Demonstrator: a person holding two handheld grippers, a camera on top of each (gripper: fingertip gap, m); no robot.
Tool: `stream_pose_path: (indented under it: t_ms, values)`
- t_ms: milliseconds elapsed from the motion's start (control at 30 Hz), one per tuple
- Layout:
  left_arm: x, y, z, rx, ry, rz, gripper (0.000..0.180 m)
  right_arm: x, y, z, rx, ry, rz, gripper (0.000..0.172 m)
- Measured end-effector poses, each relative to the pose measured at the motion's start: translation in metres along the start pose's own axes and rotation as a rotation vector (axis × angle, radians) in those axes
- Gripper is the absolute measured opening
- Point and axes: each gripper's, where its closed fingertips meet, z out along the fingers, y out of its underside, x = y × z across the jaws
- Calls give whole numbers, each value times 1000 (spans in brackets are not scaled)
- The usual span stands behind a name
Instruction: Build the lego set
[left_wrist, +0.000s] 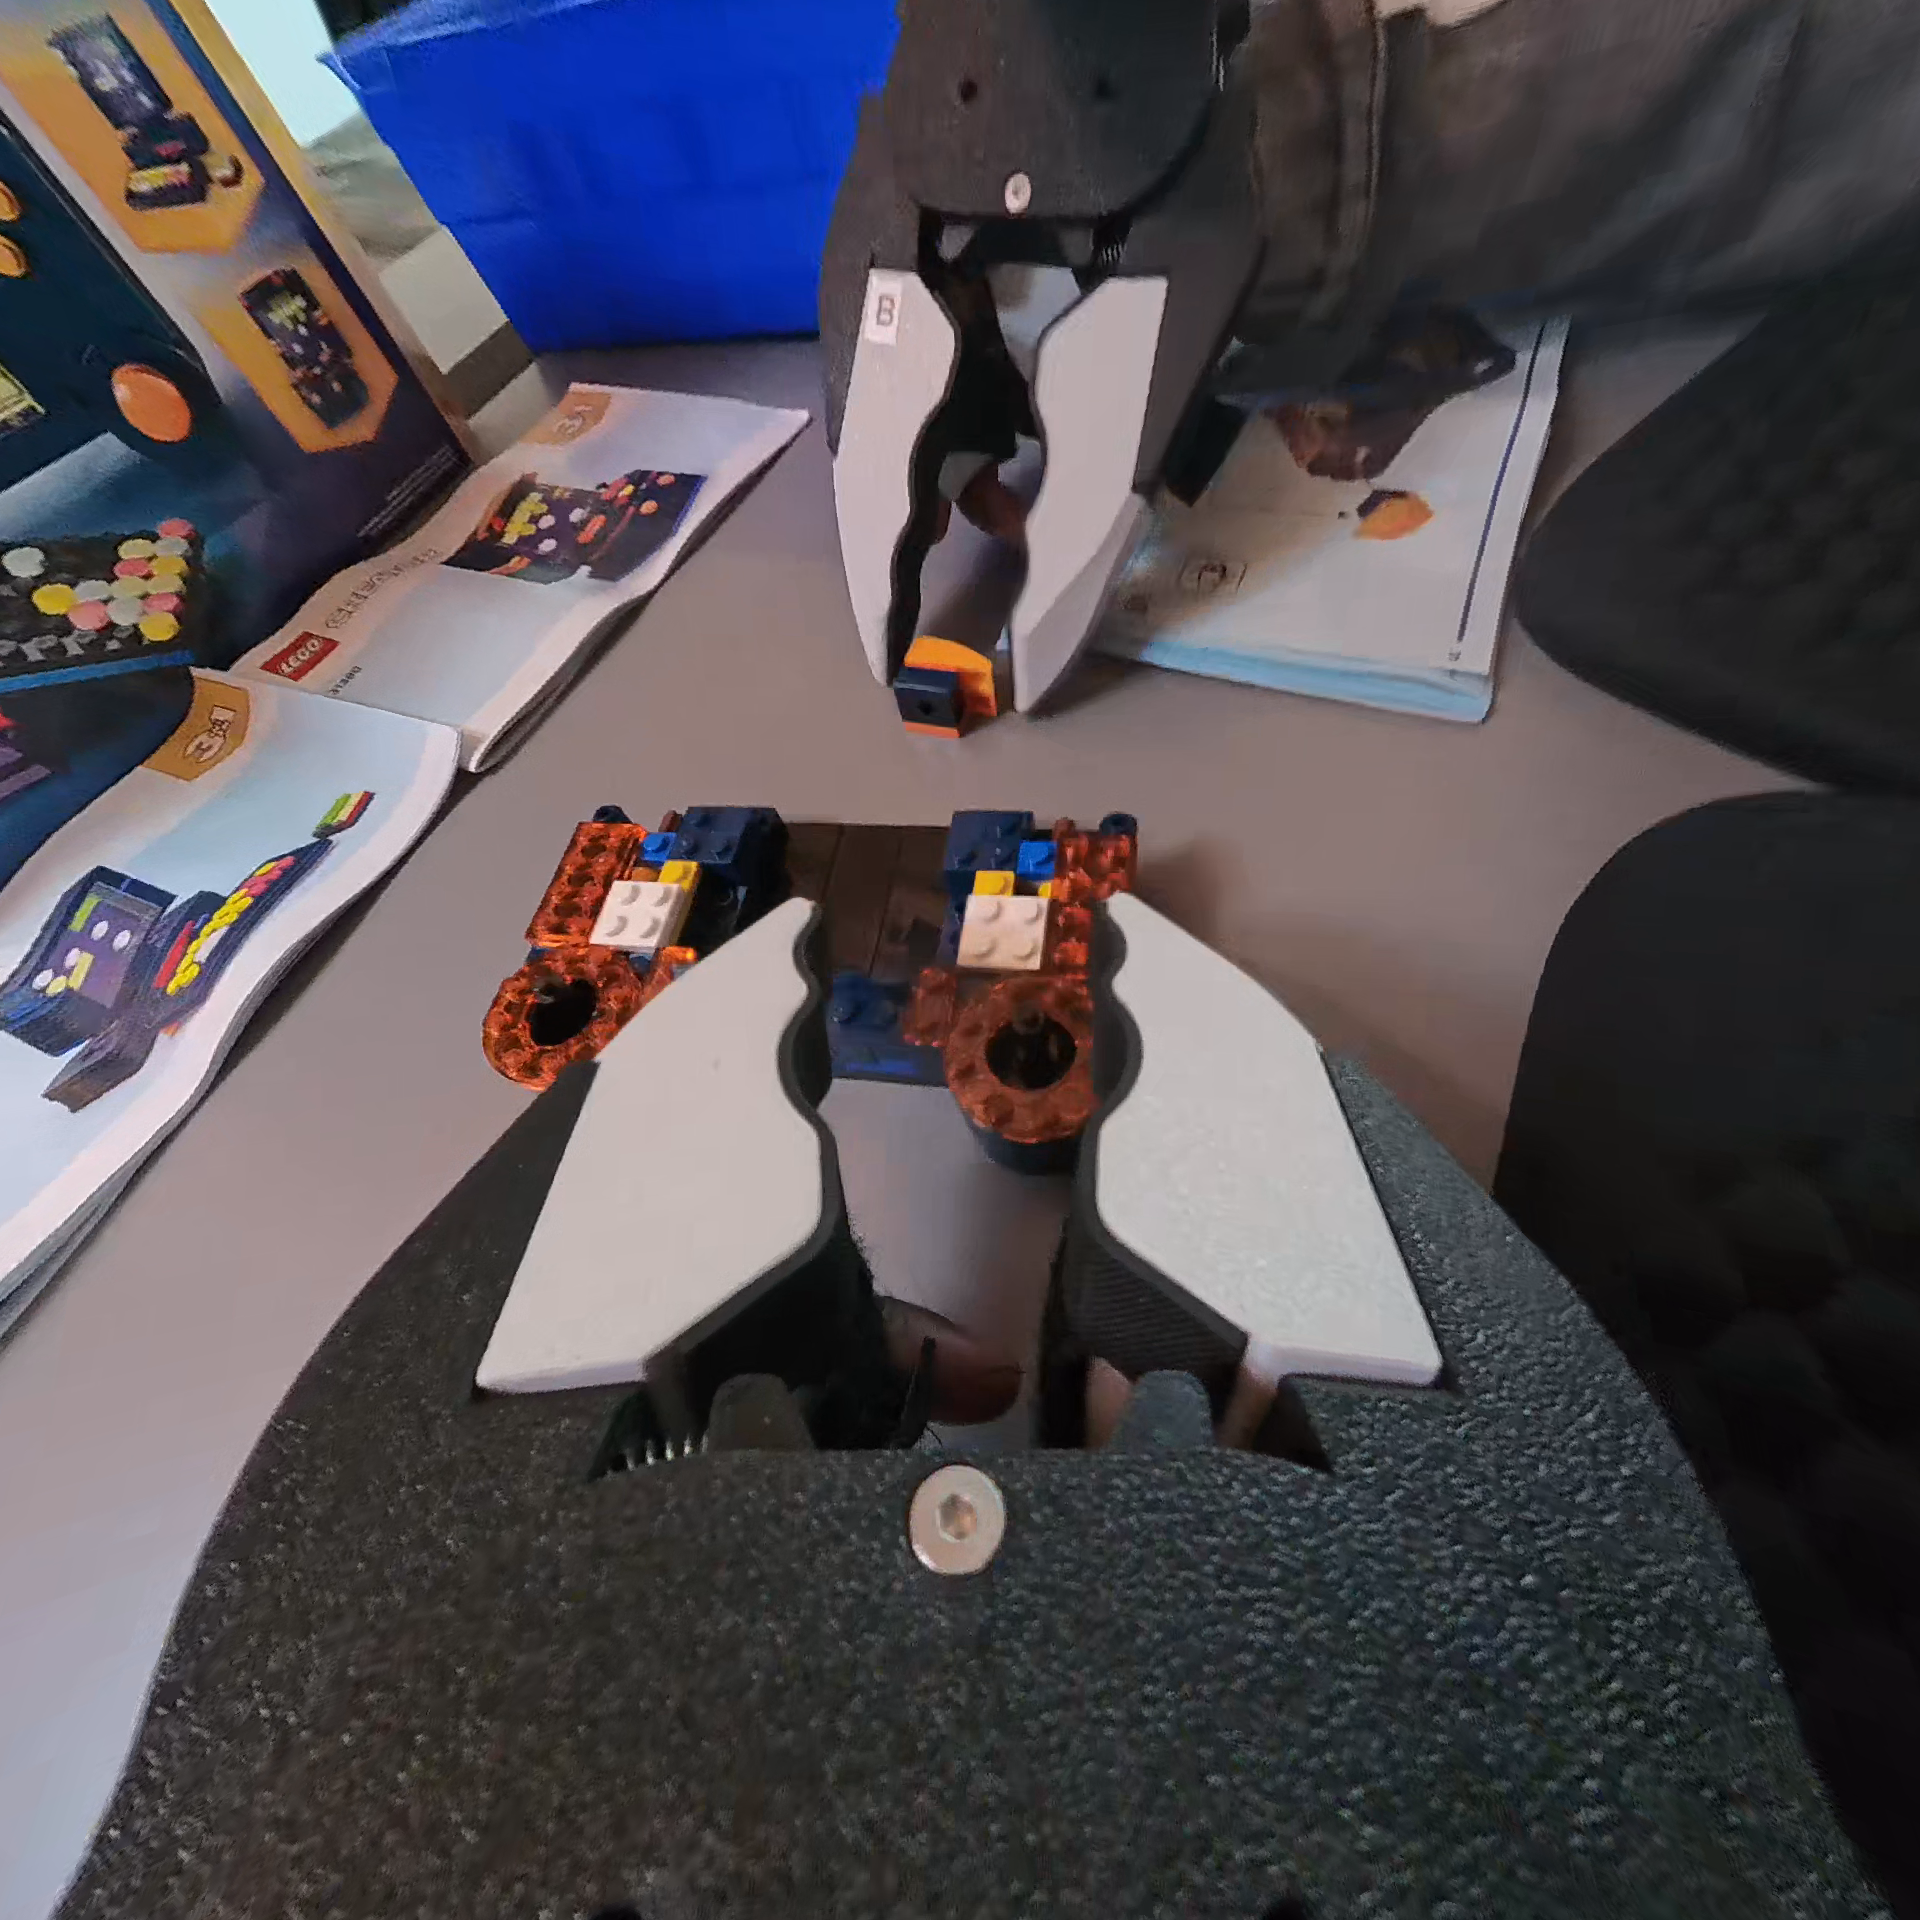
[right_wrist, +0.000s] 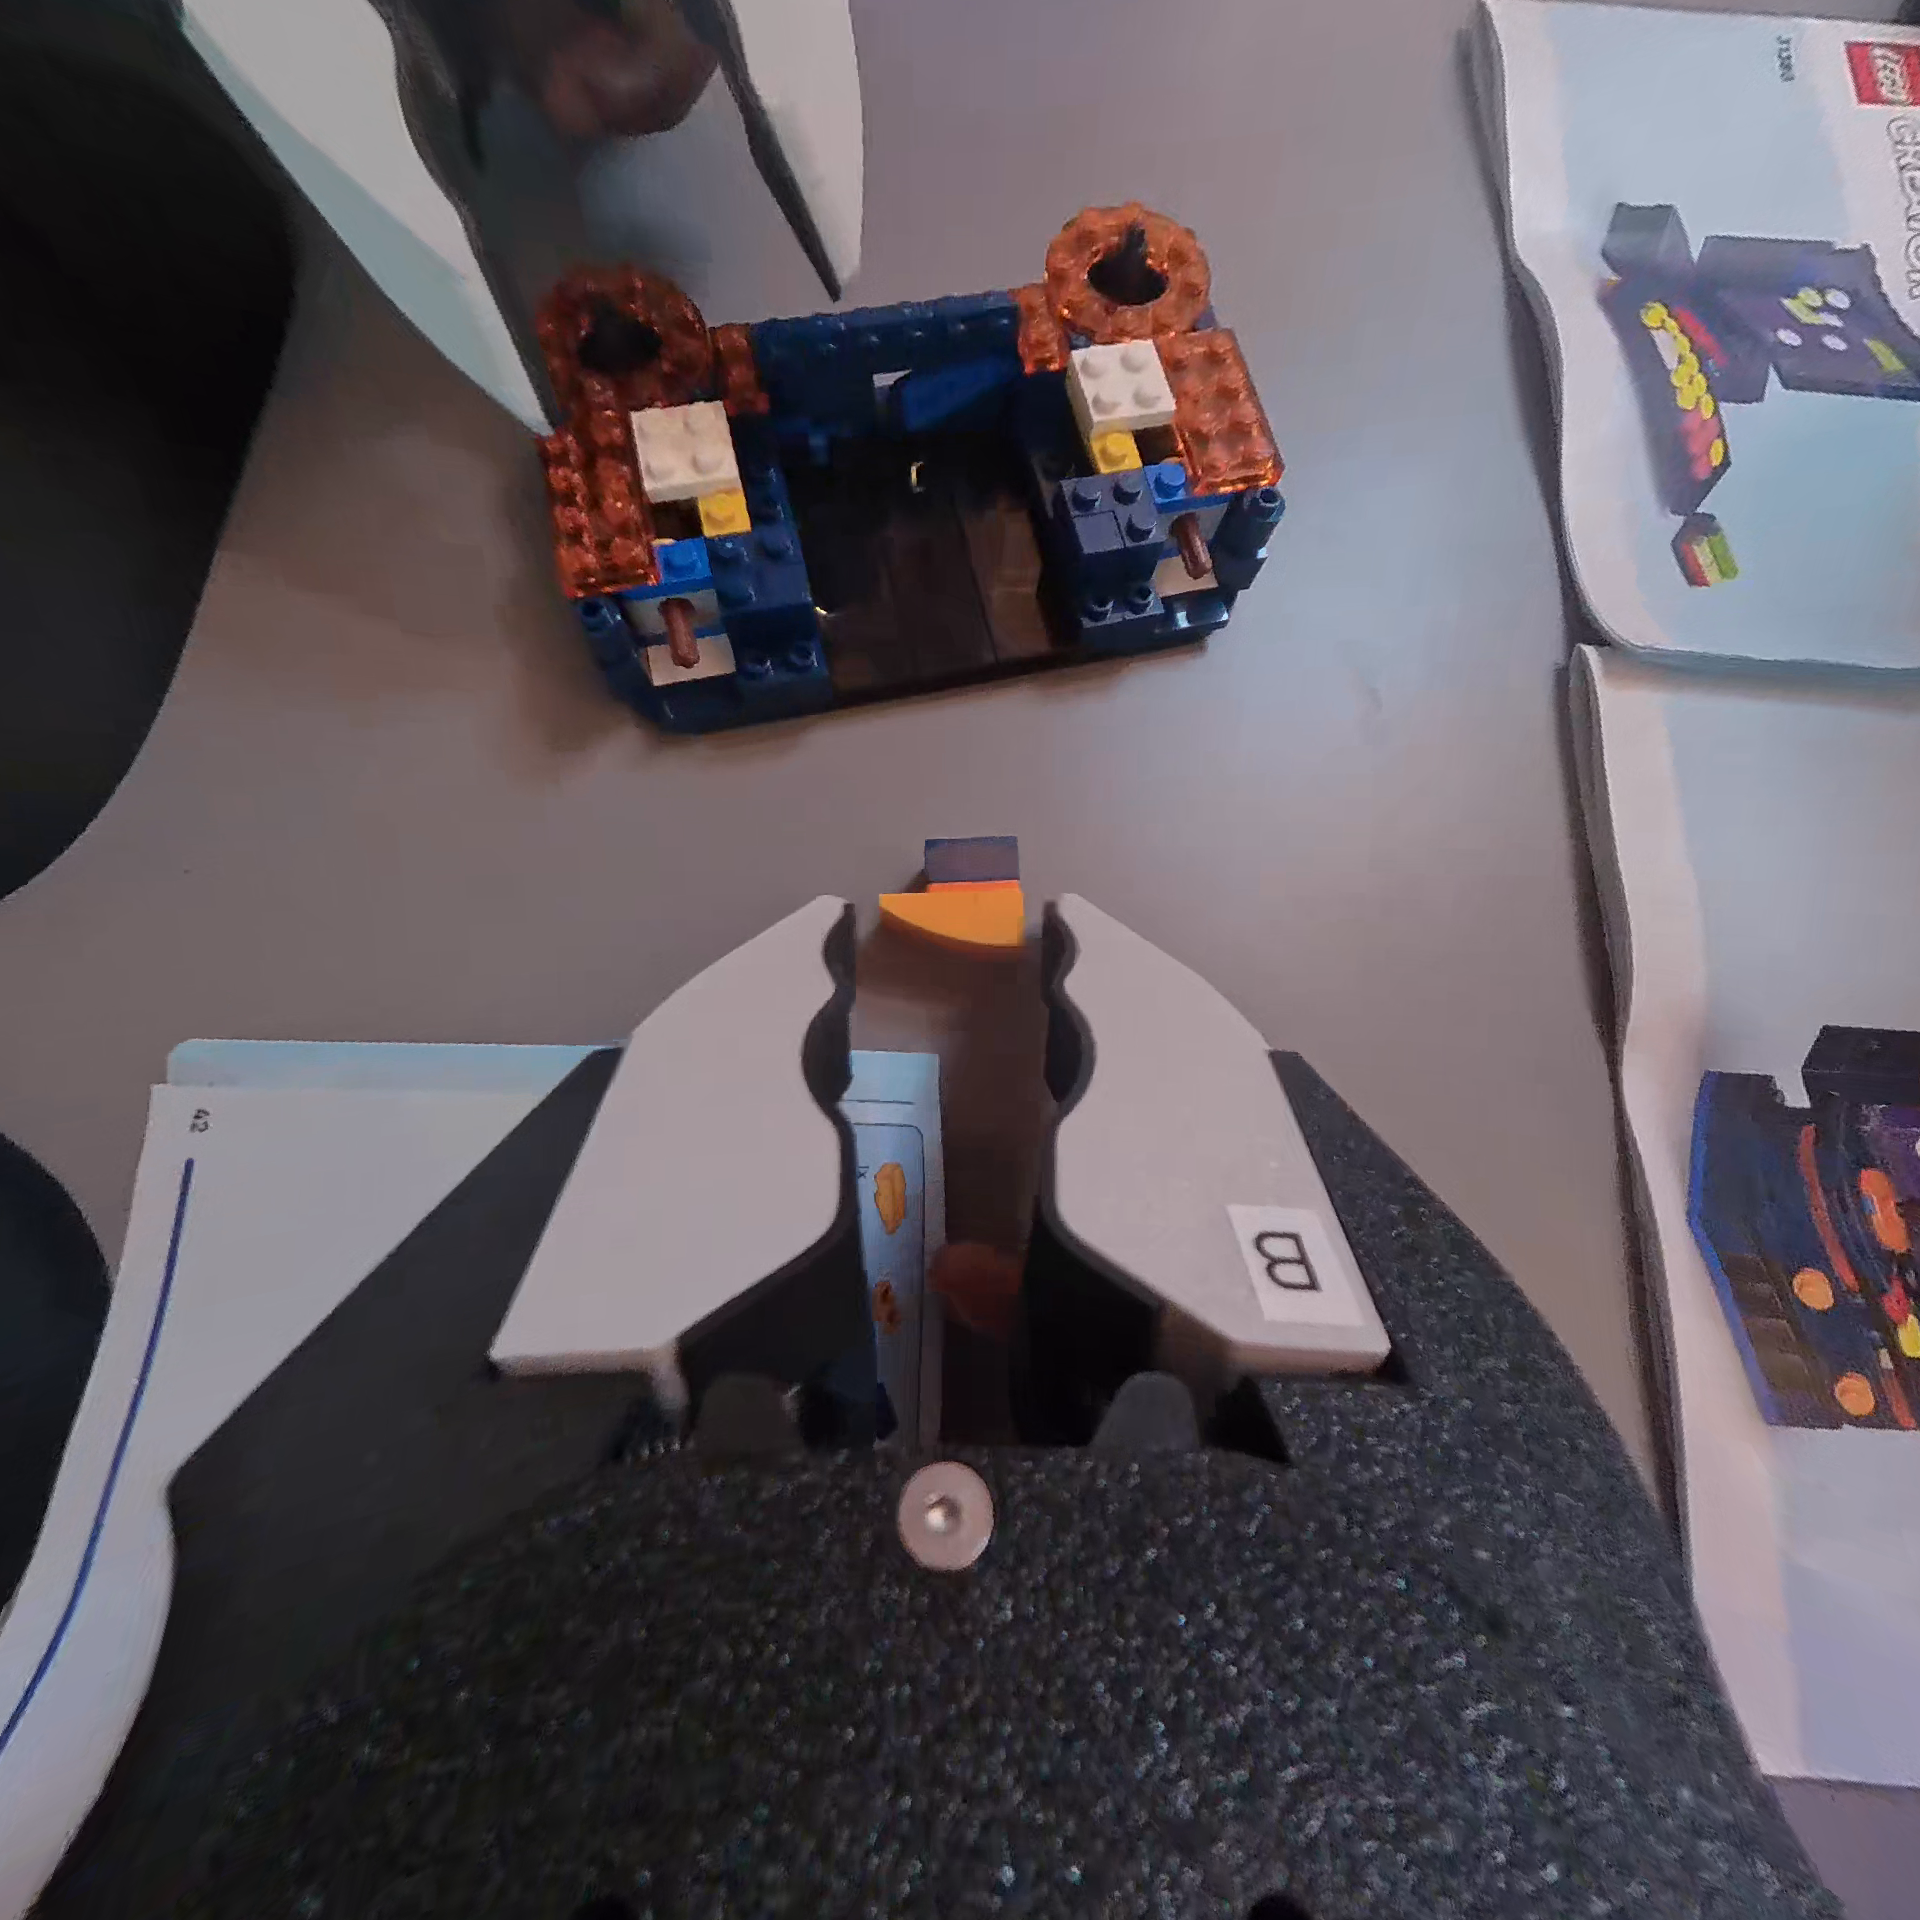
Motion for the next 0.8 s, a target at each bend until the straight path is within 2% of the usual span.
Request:
stream_pose_path:
  t_ms: [33,133,233,367,667,800]
  values:
    - [1,3,0,-19,1,19,48,0,-1,0,9,6,-10,25]
    - [2,4,-3,-22,8,41,47,-1,-3,-1,28,8,-37,25]
    - [1,5,-10,-31,11,64,54,-10,-16,-7,91,-29,-70,25]
    - [2,-12,-25,72,26,55,56,-36,-31,-7,135,-107,-84,25]
    - [4,32,-20,-163,70,6,61,-59,-35,9,106,-83,-44,25]
    - [12,38,-13,-203,104,18,54,-61,-36,12,104,-69,-40,25]
